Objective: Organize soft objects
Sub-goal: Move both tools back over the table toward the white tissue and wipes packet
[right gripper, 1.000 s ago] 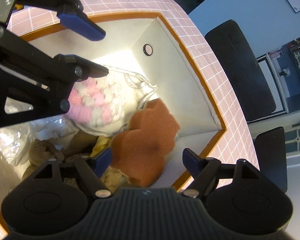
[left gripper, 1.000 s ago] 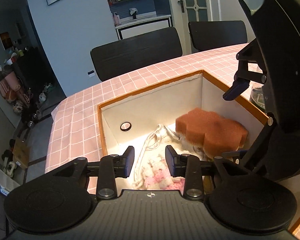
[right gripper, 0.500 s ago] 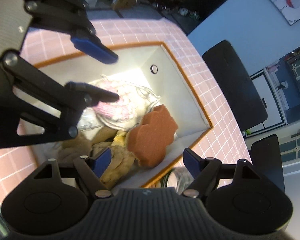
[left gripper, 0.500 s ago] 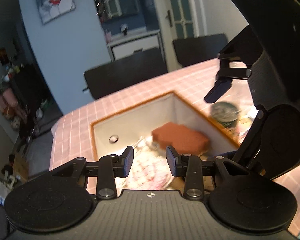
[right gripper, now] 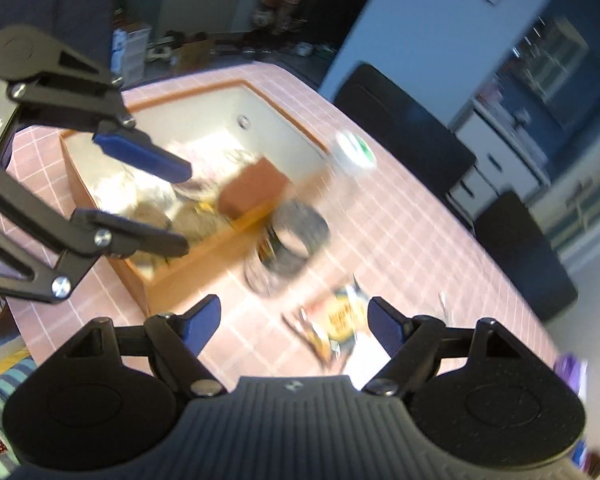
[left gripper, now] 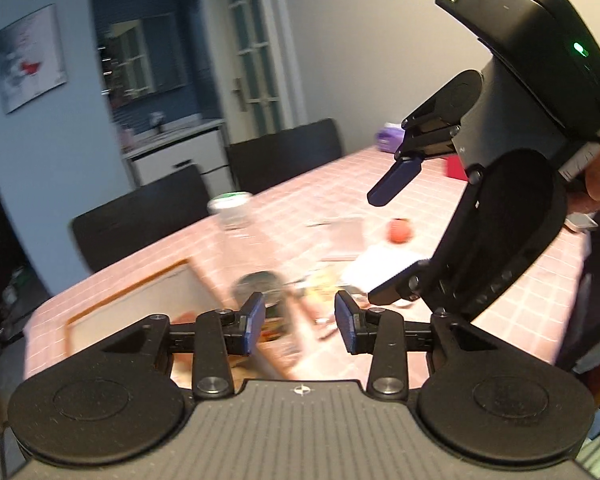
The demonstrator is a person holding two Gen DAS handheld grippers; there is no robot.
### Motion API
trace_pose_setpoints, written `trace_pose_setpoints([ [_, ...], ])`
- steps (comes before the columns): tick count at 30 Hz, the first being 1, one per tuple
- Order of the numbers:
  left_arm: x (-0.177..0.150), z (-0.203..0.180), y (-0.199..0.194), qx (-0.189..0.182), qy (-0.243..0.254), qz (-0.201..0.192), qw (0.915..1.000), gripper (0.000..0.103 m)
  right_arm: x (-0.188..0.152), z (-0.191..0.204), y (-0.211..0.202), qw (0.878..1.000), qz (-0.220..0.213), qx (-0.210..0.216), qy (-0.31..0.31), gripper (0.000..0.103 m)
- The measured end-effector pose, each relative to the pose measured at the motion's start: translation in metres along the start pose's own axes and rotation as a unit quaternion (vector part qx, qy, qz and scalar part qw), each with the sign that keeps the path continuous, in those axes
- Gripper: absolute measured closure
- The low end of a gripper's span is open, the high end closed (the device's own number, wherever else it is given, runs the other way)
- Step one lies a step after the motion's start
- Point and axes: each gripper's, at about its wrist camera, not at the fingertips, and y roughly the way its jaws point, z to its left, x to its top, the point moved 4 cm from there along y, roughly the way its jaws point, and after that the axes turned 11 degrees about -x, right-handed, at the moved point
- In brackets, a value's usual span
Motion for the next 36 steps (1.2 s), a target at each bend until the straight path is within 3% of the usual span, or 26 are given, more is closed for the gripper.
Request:
trace_pose_setpoints([
  [7, 0.005, -0.037, 0.059, -0.053, 0.029, 0.025, 0.9978, 0.049, -0.067, -0.031, 0.017, 0.996, 0.040, 0.007, 0.075, 0.022],
  [14, 0.000, -0.052, 0.122, -0.080, 0.019, 0.056, 0.9950, 0.042, -0.113, -0.055, 0.051, 0.986, 0.067, 0.004, 0.152, 0.022],
  [21, -0.012, -0.062, 0.179, -0.060, 0.026, 0.103, 0.9925, 0.039, -0.145, -0.096, 0.101, 0.966, 0.094, -0.028, 0.238, 0.021],
  [22, -0.012, -0.062, 0.187, -0.055, 0.026, 0.108, 0.9923, 0.039, -0.147, -0.100, 0.110, 0.963, 0.098, -0.026, 0.248, 0.020],
  [24, -0.014, -0.059, 0.204, -0.048, 0.018, 0.118, 0.9917, 0.034, -0.152, -0.107, 0.129, 0.957, 0.109, -0.023, 0.269, 0.006],
  [28, -0.020, -0.057, 0.229, -0.035, 0.018, 0.136, 0.9899, 0.030, -0.163, -0.111, 0.163, 0.948, 0.136, -0.024, 0.285, 0.004],
  [33, -0.026, -0.055, 0.247, -0.024, 0.028, 0.158, 0.9868, 0.029, -0.177, -0.109, 0.193, 0.934, 0.163, 0.011, 0.317, 0.004],
  [36, -0.030, -0.054, 0.256, -0.020, 0.036, 0.166, 0.9852, 0.029, -0.178, -0.107, 0.197, 0.933, 0.160, 0.018, 0.321, 0.004],
])
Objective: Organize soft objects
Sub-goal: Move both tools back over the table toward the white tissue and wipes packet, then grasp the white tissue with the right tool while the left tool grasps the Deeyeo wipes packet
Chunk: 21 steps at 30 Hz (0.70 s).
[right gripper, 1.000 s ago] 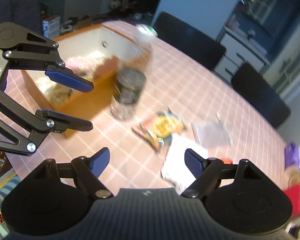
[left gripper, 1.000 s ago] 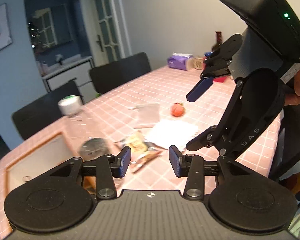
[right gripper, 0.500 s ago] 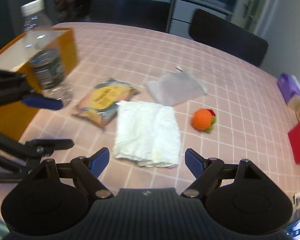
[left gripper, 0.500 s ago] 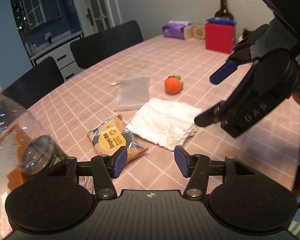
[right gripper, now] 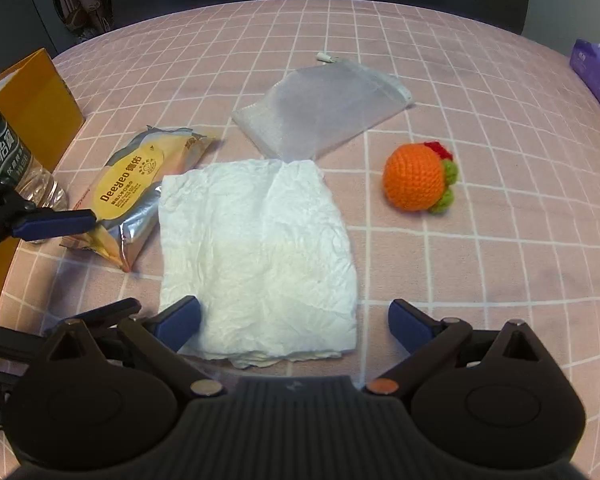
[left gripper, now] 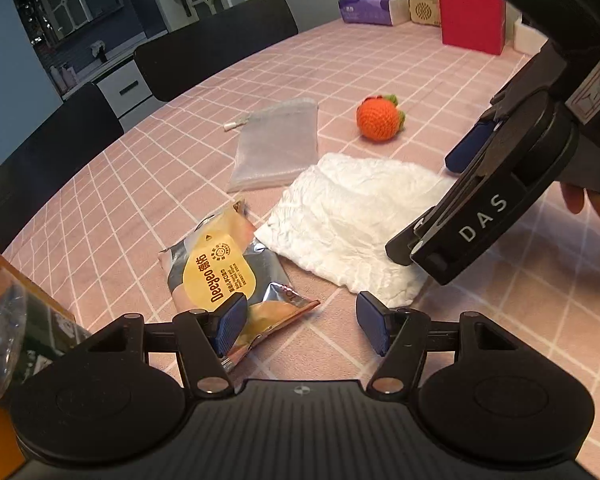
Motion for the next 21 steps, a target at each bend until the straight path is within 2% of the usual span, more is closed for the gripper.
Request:
trace_pose_setpoints([
  [4, -0.002, -0.002, 0.008, 0.010, 0.019, 0.006, 0.9998, 0.030, -0.001, 0.004, 0.001, 1.000, -0.001, 0.011, -0.002, 0.008],
  [6, -0.001, -0.006, 0.011, 0.016, 0.031, 0.006, 0.9994, 0.039, -0.003, 0.007, 0.000, 1.000, -0.009, 0.010, -0.007, 0.014],
  [7, -0.001, -0.006, 0.011, 0.020, 0.036, 0.005, 0.9992, 0.043, -0.003, 0.010, -0.002, 1.000, -0.014, 0.010, -0.016, 0.021],
  [9, -0.001, -0.008, 0.013, 0.027, 0.045, 0.005, 0.9986, 0.059, -0.004, 0.015, -0.005, 0.999, -0.019, 0.008, -0.026, 0.031],
  [13, -0.001, -0.007, 0.016, 0.041, 0.045, 0.004, 0.9981, 0.068, -0.004, 0.020, -0.010, 0.998, -0.031, -0.003, -0.045, 0.058],
  [16, -0.001, -0.006, 0.014, 0.042, 0.039, 0.002, 0.9983, 0.078, -0.004, 0.022, -0.019, 0.997, -0.040, -0.020, -0.063, 0.078],
  [18, -0.002, -0.007, 0.011, 0.049, 0.037, 0.002, 0.9981, 0.082, -0.006, 0.019, -0.027, 0.997, -0.029, -0.025, -0.062, 0.081],
  [21, -0.006, -0.010, 0.000, 0.025, 0.018, -0.001, 0.9995, 0.087, -0.018, 0.014, -0.043, 0.998, -0.018, -0.020, -0.063, 0.081],
])
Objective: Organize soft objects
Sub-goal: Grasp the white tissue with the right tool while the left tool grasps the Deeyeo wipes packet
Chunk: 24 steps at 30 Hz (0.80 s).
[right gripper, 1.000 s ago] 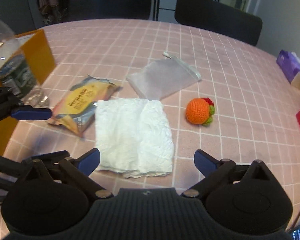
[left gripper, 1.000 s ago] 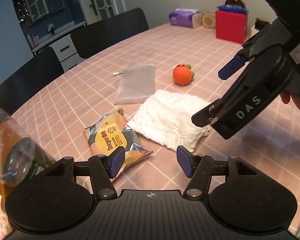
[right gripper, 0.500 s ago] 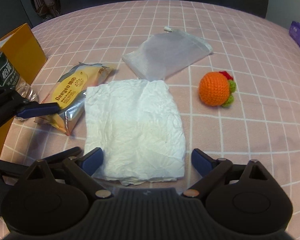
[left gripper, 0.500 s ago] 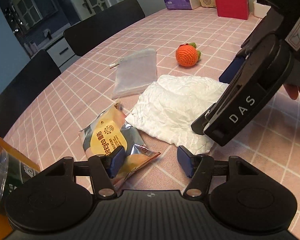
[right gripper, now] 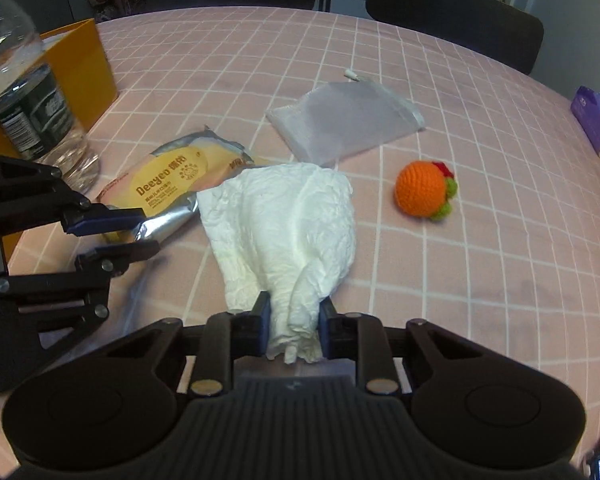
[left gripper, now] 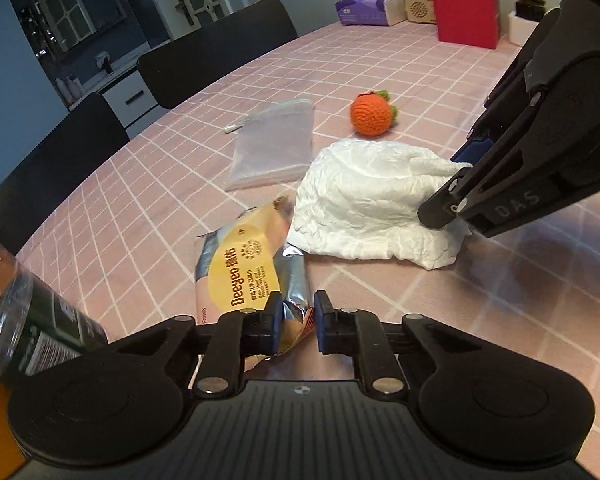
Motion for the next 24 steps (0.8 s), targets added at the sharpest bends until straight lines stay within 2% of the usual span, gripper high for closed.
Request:
trace_pose_setpoints([
  [8, -0.027, -0.040, -0.046, -0.052, -0.014, -0.001, 0.9986, 0.087, -0.058, -0.006, -0.047, 0.999, 0.013, 0.030, 0.009, 0.080],
  [13, -0.044, -0.073, -0.071, -0.077, -0.008, 0.010, 0.9969, 0.087, -0.078, -0.003, -0.045, 0.999, 0.025, 0.045, 0.012, 0.079],
  [16, -0.050, -0.080, -0.074, -0.078, -0.019, 0.012, 0.9967, 0.084, -0.081, -0.003, -0.038, 0.998, 0.035, 0.048, 0.015, 0.076],
  [18, -0.054, -0.077, -0.073, -0.082, -0.041, 0.014, 0.9957, 0.074, -0.082, -0.003, -0.039, 0.998, 0.031, 0.049, 0.014, 0.072],
  [19, -0.056, -0.075, -0.072, -0.087, -0.057, 0.012, 0.9945, 0.073, -0.083, -0.003, -0.039, 0.998, 0.030, 0.049, 0.013, 0.068],
  [20, -0.057, -0.072, -0.073, -0.094, -0.074, 0.010, 0.9928, 0.066, -0.084, -0.003, -0.039, 0.998, 0.030, 0.048, 0.011, 0.062],
  [21, -0.059, -0.070, -0.074, -0.097, -0.087, 0.005, 0.9914, 0.051, -0.084, -0.002, -0.039, 0.998, 0.030, 0.047, 0.007, 0.060],
  [22, -0.059, -0.067, -0.076, -0.099, -0.097, -0.002, 0.9903, 0.041, -0.084, -0.001, -0.039, 0.998, 0.029, 0.047, 0.004, 0.057],
  [23, -0.060, -0.066, -0.079, -0.099, -0.103, -0.007, 0.9897, 0.026, -0.083, -0.001, -0.040, 0.999, 0.026, 0.045, 0.004, 0.051],
  [24, -0.060, -0.065, -0.082, -0.098, -0.110, -0.016, 0.9890, 0.020, -0.083, -0.002, -0.041, 0.999, 0.021, 0.045, 0.005, 0.047],
])
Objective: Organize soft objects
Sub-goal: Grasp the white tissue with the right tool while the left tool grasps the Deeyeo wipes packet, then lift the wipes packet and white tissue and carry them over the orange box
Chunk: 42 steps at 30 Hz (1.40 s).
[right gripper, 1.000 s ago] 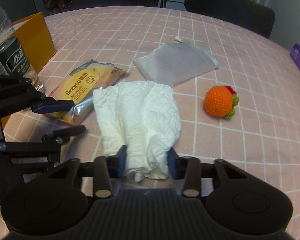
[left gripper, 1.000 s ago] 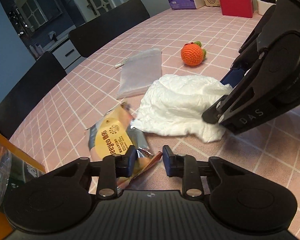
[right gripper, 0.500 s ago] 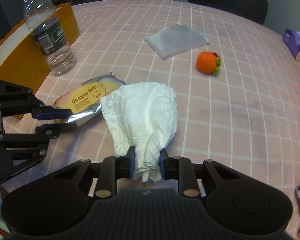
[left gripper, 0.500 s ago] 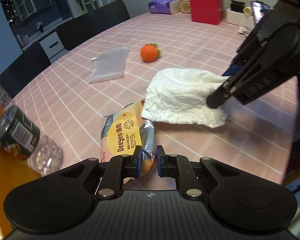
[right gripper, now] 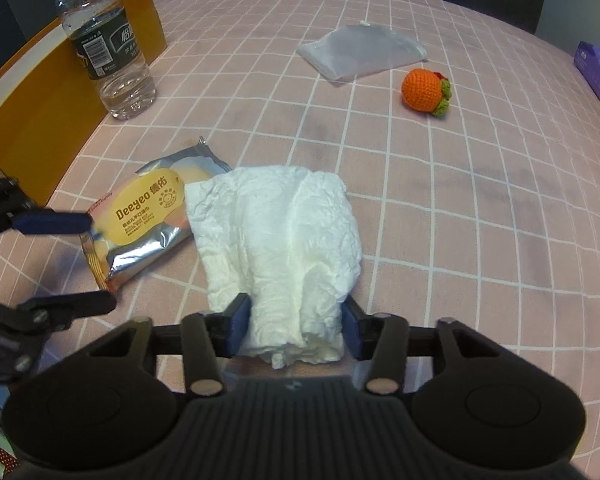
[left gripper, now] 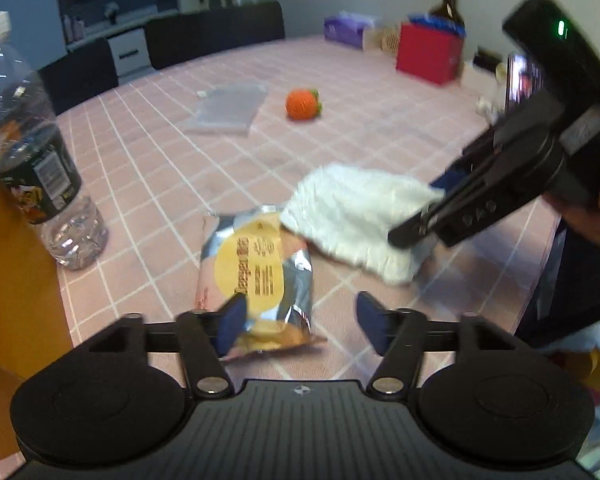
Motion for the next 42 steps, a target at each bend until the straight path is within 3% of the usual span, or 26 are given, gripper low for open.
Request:
trace_pose_setpoints([
  [2, 0.002, 0.001, -0.012, -0.001, -0.017, -0.037, 0.9992, 0.016, 0.003, -0.001, -0.005, 1.000, -0.015, 0.012, 0.007, 0.027],
  [4, 0.006, 0.006, -0.019, 0.009, -0.044, -0.065, 0.9969, 0.014, 0.006, -0.001, -0.010, 0.999, -0.030, 0.023, 0.012, 0.013],
  [8, 0.014, 0.015, -0.005, 0.026, -0.061, -0.062, 0.9958, 0.014, 0.006, 0.008, -0.008, 0.999, -0.048, 0.005, -0.019, 0.006],
  [14, 0.008, 0.024, 0.022, 0.037, -0.058, -0.043, 0.9967, 0.009, 0.001, 0.017, 0.010, 0.992, -0.059, -0.060, -0.098, 0.006],
  [18, 0.006, 0.028, 0.025, 0.064, -0.044, -0.047, 0.9959, 0.006, 0.000, 0.018, 0.019, 0.993, -0.043, -0.045, -0.097, 0.005],
  [23, 0.003, 0.039, 0.030, 0.030, -0.083, -0.047, 0.9950, 0.005, 0.001, 0.009, 0.028, 0.999, -0.013, -0.016, -0.050, 0.003],
  [27, 0.000, 0.035, 0.038, 0.042, -0.070, -0.045, 0.9957, 0.005, 0.000, 0.006, 0.031, 0.999, -0.009, -0.005, -0.033, 0.003],
  [32, -0.002, 0.029, 0.040, 0.050, -0.051, -0.055, 0.9959, 0.015, 0.000, 0.013, 0.024, 0.999, -0.017, 0.001, -0.045, 0.019],
  [33, -0.002, 0.029, 0.040, 0.050, -0.051, -0.057, 0.9958, 0.021, 0.000, 0.014, 0.022, 0.999, -0.018, 0.003, -0.047, 0.024],
  [38, -0.003, 0.029, 0.037, 0.059, -0.057, -0.071, 0.9940, 0.025, 0.000, 0.018, 0.015, 0.998, -0.030, 0.013, -0.059, 0.063],
  [41, -0.003, 0.028, 0.037, 0.062, -0.060, -0.080, 0.9930, 0.027, 0.000, 0.019, 0.012, 0.997, -0.038, 0.002, -0.070, 0.080],
  [42, -0.003, 0.028, 0.037, 0.062, -0.064, -0.083, 0.9926, 0.028, 0.000, 0.019, 0.011, 0.997, -0.039, 0.000, -0.071, 0.080],
])
